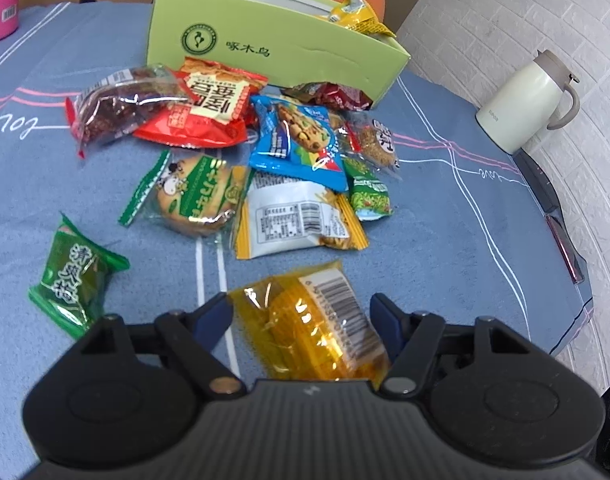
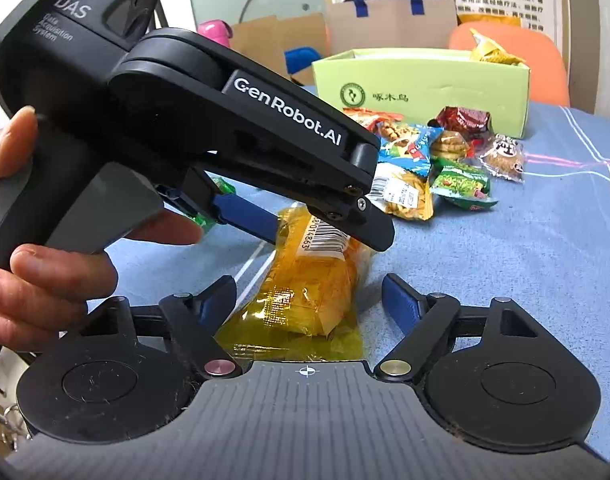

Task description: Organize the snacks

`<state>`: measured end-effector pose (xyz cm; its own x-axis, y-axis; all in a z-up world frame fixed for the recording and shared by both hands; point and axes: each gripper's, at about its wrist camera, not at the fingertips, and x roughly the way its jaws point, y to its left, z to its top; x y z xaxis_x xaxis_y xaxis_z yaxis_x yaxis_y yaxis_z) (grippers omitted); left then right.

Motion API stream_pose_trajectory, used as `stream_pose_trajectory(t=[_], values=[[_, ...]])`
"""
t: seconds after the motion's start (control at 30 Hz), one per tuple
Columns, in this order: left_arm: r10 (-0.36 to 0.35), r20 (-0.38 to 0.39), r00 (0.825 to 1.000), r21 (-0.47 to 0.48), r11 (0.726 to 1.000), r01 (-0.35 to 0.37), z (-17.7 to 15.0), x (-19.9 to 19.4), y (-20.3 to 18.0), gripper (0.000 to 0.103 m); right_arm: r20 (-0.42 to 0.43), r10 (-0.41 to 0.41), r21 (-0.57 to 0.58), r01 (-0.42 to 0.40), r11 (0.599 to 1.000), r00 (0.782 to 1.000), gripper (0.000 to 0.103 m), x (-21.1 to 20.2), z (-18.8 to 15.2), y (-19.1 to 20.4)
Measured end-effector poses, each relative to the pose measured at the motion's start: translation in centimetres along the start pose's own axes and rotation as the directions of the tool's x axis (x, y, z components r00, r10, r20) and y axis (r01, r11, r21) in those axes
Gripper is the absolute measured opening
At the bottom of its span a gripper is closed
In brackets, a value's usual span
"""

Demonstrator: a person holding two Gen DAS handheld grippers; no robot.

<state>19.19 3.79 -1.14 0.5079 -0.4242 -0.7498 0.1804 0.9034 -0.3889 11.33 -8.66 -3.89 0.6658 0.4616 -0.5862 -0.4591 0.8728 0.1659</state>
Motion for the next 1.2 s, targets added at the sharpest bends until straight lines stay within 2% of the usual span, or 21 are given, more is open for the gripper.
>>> stream_pose_trajectory(t=[0.03,0.13,0.17,0.3,0.43,0.5,0.63,0.8,0.83,0.87,0.9,0.93,1.0,1.07,1.13,1.2], values=[[-0.001,0.006,1.000,0.004,1.000,0.001,-0.1,-0.1,0.0,0.059,0.010,0.003,-0.011,-0.003,1.000,1.000,0.034,-0.1,-0.1,0.1],[-0.045,0.010,0.999,-0.033,0.998,0.046,0.4,-0.6,0.3,0.048,0.021,0.016,-0.016,-0.016,1.000,1.000,0.027,-0.5,-0.1,0.0],[-0.061,0.026,0.998,-0.042,0.997,0.062,1.0,-1.0,0.3,0.048,0.024,0.033,-0.010,-0.032,0.999,0.999,0.025,-0.6,0.3,-0.4],[-0.088,0.137,0.987,0.004,0.996,0.088,5.0,-2.2,-0.7,0.048,0.085,0.043,-0.070,-0.037,0.997,0.995,0.025,-1.3,3.7,-1.6],[-0.089,0.232,0.969,0.035,0.996,0.083,11.6,-1.4,-1.1,0.048,0.155,0.028,-0.144,-0.005,0.990,0.987,0.025,0.5,8.9,-3.7],[-0.079,0.257,0.963,0.042,0.997,0.071,15.5,-0.7,-0.9,0.048,0.179,0.014,-0.181,0.019,0.983,0.984,0.025,2.3,12.1,-5.0],[-0.043,0.289,0.956,0.043,0.999,0.032,22.5,0.9,0.1,0.048,0.202,0.024,-0.197,0.016,0.980,0.979,0.025,6.3,18.6,-7.9],[0.014,0.286,0.958,0.019,1.000,-0.020,27.9,3.8,2.4,0.047,0.191,0.054,-0.163,-0.022,0.986,0.980,0.025,11.7,24.1,-10.5],[0.021,0.281,0.959,0.022,0.999,-0.028,28.5,4.4,2.9,0.049,0.178,0.061,-0.161,-0.032,0.986,0.982,0.025,12.8,24.7,-10.8],[0.033,0.274,0.961,0.020,0.999,-0.040,29.0,4.9,3.4,0.062,0.165,0.067,-0.156,-0.041,0.987,0.984,0.026,13.9,25.2,-11.1],[0.054,0.273,0.960,0.011,0.998,-0.059,29.2,5.2,3.8,0.067,0.152,0.075,-0.149,-0.052,0.988,0.986,0.028,14.9,25.6,-11.3],[0.077,0.283,0.956,0.001,0.997,-0.081,29.2,5.2,4.3,0.069,0.134,0.085,-0.139,-0.066,0.988,0.987,0.032,15.8,26.0,-11.5],[0.102,0.304,0.947,-0.005,0.994,-0.105,28.5,4.5,4.7,0.072,0.143,0.083,-0.117,-0.067,0.991,0.986,0.033,16.2,26.4,-11.9],[0.124,0.352,0.928,0.002,0.991,-0.134,27.0,3.0,4.5,0.077,0.199,0.103,-0.083,-0.088,0.993,0.975,0.035,14.8,26.4,-12.5],[0.151,0.405,0.902,0.009,0.985,-0.170,25.4,1.6,4.0,0.078,0.255,0.121,-0.060,-0.109,0.992,0.959,0.051,12.5,26.0,-12.8],[0.184,0.410,0.893,0.009,0.979,-0.206,23.9,0.6,3.5,0.079,0.276,0.113,-0.074,-0.096,0.993,0.954,0.057,10.5,24.4,-12.1]])
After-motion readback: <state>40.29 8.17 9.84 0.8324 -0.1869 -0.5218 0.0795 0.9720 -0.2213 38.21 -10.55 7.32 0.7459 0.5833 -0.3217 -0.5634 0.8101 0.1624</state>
